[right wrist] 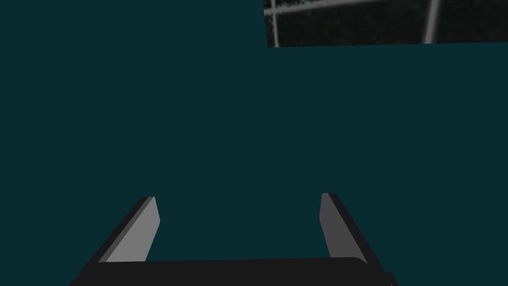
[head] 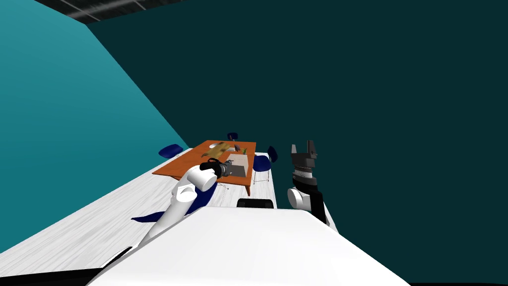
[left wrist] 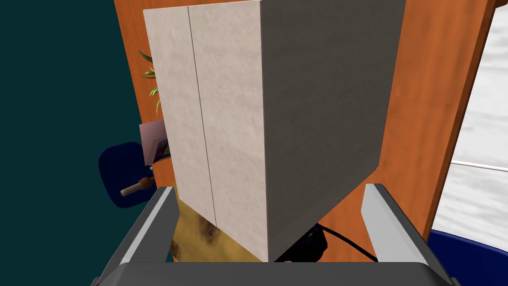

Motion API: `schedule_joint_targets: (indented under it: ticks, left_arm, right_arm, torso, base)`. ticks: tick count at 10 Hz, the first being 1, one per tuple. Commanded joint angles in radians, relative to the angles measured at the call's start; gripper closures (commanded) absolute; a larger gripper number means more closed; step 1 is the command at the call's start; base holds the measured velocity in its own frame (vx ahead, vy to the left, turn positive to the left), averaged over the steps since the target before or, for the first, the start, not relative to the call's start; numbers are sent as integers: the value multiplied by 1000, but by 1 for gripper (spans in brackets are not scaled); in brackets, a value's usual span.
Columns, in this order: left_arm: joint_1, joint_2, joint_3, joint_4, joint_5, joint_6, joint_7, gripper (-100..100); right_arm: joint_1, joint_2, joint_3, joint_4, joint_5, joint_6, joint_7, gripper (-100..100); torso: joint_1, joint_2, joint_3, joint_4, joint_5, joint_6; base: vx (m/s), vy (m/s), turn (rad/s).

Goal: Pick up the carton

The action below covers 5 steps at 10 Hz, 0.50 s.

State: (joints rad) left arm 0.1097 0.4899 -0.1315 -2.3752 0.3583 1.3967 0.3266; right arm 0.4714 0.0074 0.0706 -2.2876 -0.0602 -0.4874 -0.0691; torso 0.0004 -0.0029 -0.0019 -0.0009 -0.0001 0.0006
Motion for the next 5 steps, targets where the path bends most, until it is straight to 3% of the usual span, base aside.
schedule_joint_targets:
  ticks: [1, 5]
  left_arm:
    - [-11, -5, 2, 34, -3, -20, -8, -100]
    - [-36, -18, 6, 113, -9, -67, -26, -100]
  right_arm:
    - [0, 0, 0, 0, 0, 0, 0, 0]
    - [0, 0, 0, 0, 0, 0, 0, 0]
  torso:
    - [0, 0, 0, 0, 0, 0]
    - [0, 3, 2, 1, 0, 0]
  base:
    - [-7, -6, -34]
    - [-19, -9, -39]
